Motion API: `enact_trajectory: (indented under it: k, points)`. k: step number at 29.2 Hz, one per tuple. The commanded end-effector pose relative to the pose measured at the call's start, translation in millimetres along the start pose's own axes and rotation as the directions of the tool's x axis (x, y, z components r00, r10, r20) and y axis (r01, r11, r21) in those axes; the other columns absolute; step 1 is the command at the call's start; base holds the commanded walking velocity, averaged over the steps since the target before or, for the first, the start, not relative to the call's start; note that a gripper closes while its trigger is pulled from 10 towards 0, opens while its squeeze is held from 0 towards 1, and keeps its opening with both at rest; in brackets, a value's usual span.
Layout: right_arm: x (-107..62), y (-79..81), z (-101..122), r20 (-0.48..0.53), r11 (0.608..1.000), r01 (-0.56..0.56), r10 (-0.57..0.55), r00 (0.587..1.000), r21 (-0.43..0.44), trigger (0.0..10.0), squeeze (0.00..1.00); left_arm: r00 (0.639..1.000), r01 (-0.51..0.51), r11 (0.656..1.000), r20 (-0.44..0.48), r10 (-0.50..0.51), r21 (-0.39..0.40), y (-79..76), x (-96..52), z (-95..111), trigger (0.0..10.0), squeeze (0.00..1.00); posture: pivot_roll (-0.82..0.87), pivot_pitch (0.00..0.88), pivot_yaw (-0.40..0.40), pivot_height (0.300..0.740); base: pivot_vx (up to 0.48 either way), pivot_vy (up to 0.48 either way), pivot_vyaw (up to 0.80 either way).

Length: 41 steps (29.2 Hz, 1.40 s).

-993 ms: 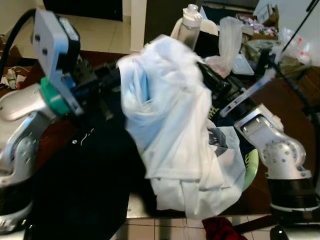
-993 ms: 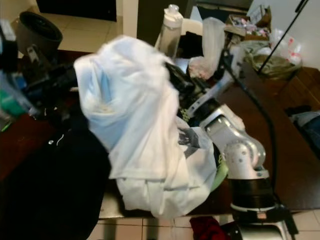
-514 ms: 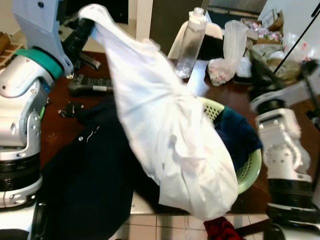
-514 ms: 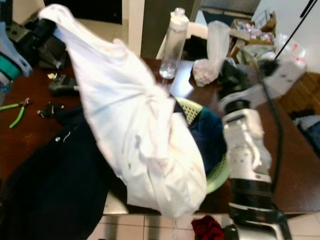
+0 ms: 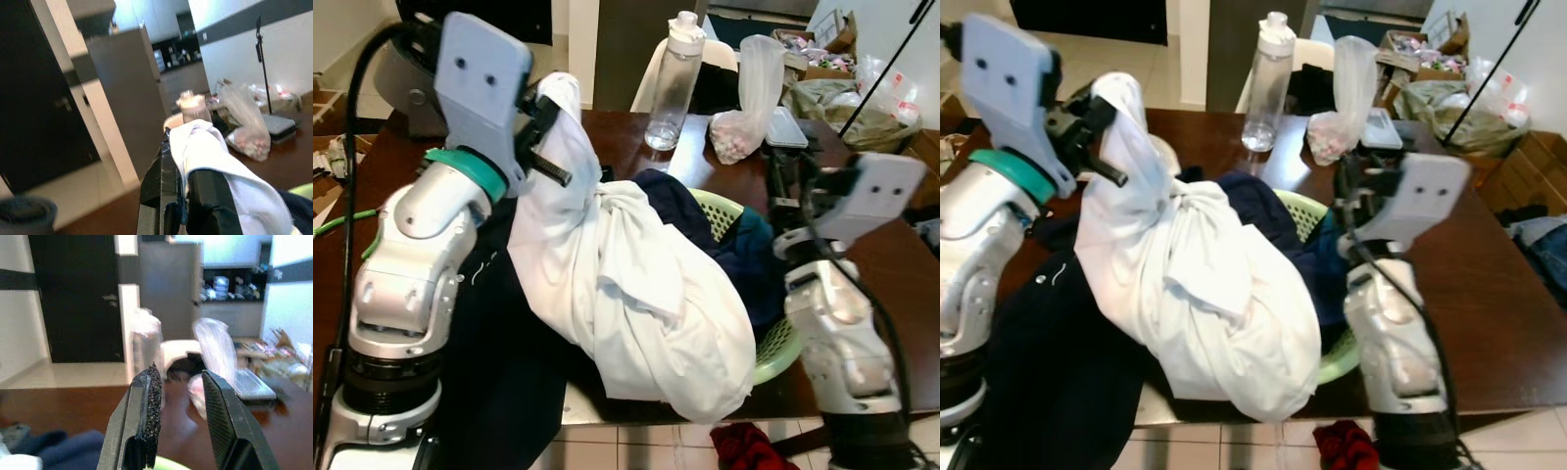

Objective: Hang hanger

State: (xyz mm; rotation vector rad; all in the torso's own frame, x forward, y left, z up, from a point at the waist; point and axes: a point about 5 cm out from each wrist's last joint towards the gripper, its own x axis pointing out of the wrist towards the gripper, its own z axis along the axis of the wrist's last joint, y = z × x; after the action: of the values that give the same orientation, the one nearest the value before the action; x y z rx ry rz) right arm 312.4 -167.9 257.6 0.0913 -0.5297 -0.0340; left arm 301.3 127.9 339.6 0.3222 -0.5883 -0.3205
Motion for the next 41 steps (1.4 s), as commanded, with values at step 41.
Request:
enact_trajectory:
  k: [41]
  points:
    - [17.3,-34.2,31,0.144,0.971,0.203,-0.184,0.972,-0.127,10.0,0.0,0.893,0.171,0.975,0.44,-0.092,-0.142,-6.4,36.3,81,10.0,0.0,0.07,0.038,0.021,0.74,0.0,0.0,-0.44]
